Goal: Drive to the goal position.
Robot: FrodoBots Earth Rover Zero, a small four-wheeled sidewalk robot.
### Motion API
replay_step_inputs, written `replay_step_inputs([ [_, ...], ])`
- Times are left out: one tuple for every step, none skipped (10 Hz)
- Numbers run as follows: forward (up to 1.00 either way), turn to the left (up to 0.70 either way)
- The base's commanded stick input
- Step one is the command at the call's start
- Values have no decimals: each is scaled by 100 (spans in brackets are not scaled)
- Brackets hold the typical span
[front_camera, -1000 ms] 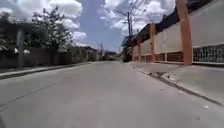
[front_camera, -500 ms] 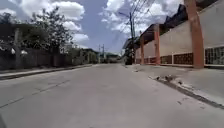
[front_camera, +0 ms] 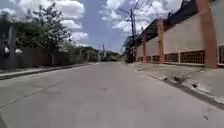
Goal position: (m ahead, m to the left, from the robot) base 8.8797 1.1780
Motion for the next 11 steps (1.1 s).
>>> replay_step_inputs([
  [100, 0],
  [100, 0],
  [100, 0],
  [100, 0],
  [100, 0],
  [100, 0],
  [100, 0],
  [100, 0],
  [100, 0],
  [100, 0],
  [100, 0],
])
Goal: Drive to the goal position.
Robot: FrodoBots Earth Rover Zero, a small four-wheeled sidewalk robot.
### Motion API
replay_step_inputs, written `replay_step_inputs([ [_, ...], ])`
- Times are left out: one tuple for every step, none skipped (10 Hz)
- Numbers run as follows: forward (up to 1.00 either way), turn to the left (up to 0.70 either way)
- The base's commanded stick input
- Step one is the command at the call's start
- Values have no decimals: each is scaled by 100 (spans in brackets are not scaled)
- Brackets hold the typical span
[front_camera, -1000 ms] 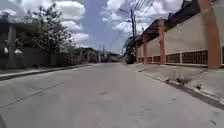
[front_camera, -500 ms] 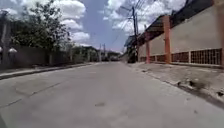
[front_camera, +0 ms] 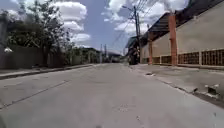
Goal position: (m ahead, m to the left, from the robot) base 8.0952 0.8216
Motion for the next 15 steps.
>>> replay_step_inputs([
  [100, 0],
  [100, 0],
  [100, 0],
  [100, 0],
  [100, 0],
  [100, 0],
  [100, 0],
  [100, 0],
  [100, 0],
  [100, 0],
  [100, 0],
  [100, 0],
  [100, 0],
  [100, -1],
  [100, -12],
])
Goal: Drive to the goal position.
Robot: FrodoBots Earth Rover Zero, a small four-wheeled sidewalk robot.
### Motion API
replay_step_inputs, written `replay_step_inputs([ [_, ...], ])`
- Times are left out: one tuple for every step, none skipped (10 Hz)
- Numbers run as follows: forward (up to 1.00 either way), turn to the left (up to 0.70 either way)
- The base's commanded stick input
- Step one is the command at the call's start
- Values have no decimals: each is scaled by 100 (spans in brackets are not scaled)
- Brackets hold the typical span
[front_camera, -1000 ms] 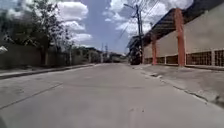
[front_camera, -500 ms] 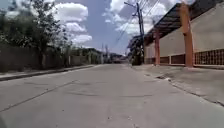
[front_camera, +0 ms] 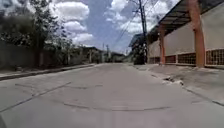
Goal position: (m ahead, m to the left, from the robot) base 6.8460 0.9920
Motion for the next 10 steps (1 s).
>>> replay_step_inputs([
  [100, -24],
  [100, -36],
  [100, -40],
  [100, -34],
  [100, -17],
  [100, -3],
  [100, -2],
  [100, 0],
  [100, 0],
  [100, 0],
])
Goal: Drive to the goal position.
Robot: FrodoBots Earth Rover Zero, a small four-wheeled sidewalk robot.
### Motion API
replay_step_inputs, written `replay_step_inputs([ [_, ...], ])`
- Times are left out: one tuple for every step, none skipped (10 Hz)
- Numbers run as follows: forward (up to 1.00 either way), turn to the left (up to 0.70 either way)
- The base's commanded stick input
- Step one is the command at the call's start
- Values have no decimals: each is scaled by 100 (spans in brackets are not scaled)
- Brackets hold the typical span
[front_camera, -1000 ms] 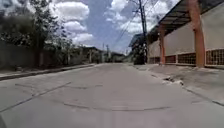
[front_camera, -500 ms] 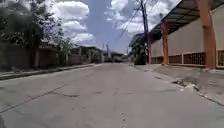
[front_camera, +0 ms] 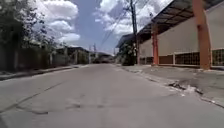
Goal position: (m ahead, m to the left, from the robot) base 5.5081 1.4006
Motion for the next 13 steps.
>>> replay_step_inputs([
  [100, 0],
  [100, 0],
  [100, 0],
  [100, 0],
  [100, 0],
  [100, 0],
  [100, 0],
  [100, 0],
  [100, 0],
  [100, 0],
  [100, 0],
  [100, 0],
  [100, 0],
])
